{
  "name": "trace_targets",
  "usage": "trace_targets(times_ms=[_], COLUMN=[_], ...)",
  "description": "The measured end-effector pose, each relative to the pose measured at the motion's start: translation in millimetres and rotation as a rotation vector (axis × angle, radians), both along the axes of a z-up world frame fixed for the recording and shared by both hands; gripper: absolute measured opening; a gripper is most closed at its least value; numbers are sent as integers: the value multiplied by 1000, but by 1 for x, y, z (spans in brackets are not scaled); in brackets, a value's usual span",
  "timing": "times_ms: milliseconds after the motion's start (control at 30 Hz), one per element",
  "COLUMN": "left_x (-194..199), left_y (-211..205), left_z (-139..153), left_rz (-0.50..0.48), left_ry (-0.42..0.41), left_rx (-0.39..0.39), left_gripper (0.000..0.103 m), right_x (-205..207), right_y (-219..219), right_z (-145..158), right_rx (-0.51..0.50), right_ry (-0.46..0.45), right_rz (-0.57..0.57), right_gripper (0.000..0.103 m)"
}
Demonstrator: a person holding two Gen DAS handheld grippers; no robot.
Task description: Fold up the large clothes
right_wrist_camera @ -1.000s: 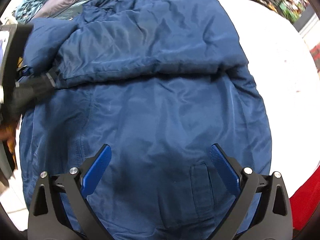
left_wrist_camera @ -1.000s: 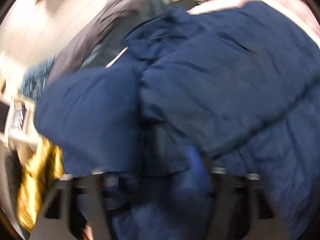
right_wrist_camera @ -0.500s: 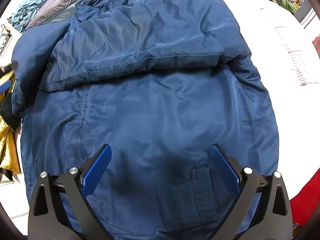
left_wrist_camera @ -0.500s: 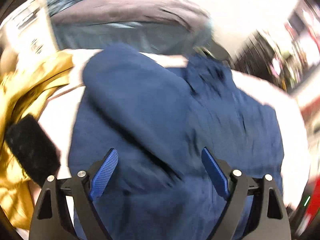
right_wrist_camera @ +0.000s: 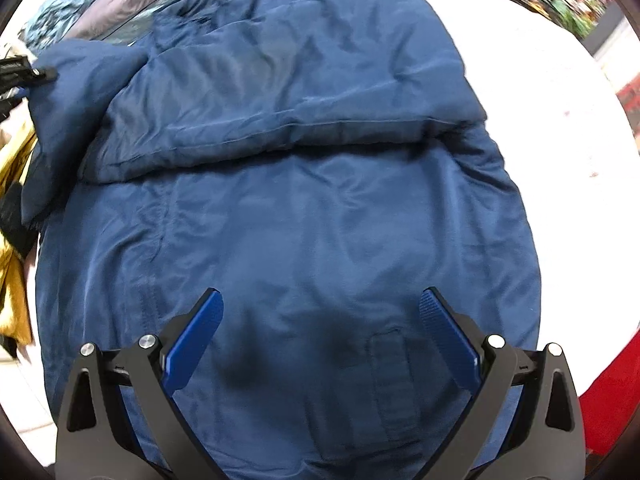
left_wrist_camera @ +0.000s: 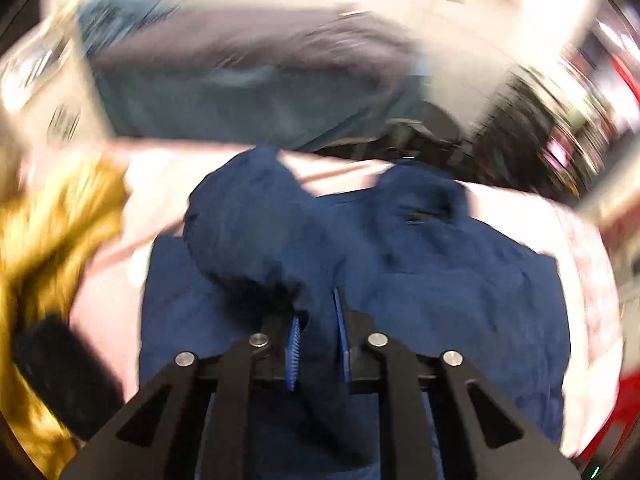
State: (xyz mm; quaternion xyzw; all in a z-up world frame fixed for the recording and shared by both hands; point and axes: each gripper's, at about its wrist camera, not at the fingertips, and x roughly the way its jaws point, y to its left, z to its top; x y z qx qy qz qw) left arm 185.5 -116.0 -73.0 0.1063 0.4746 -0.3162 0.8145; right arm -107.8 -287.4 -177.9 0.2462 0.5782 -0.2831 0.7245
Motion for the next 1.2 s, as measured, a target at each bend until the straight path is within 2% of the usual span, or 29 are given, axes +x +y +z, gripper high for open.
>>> trace_targets(times_ms=[100, 200, 233, 267, 333, 433, 533, 667, 833, 967, 1067, 1133, 1200], left_x=[-51, -103, -114, -128, -157, -197, -212, -201, -177, -156, -145, -141, -140], left_y=[-44, -84, -93, -102, -117, -124, -113, -82, -12, 49, 90, 114, 135], left_z=[10, -3, -9, -16, -28, -33, -31, -35, -57, -71, -76, -78, -78], left_rz=[-175, -313, -340, -375, -456, -559, -589, -541, -397, -251, -133, -65, -6], left_ry=[-70, -83, -82, -76, -54, -85, -109, -94, -112, -60, -23, -3, 14], left_rx=[3, 52, 73, 95, 118, 143, 147, 157, 287, 357, 390, 409, 418], left_gripper=[14, 17, 28, 48, 74, 81, 86, 89, 89, 89, 89, 89, 89], right_x=[-11, -23, -26, -29, -35, -47, -59, -57, -30, 5, 50, 80, 102], right_y=[-10, -19, -21, -23, -29, -39, -48, -55, -56, -50, -49, -48, -50], right_z=[-3, -2, -1, 0, 2, 4, 6, 8, 16, 25, 32, 33, 33], right_rx=[13, 7, 4, 3, 1, 2, 2, 1, 9, 48, 61, 36, 29], right_ry=[8, 16, 16, 16, 16, 16, 10, -4, -57, -137, -192, -211, -191], right_rz=[-49, -76, -83, -92, -108, -140, -182, -180, -140, -66, 6, 30, 51], right_gripper=[97, 97, 97, 97, 97, 98, 98, 98, 97, 97, 97, 97, 97])
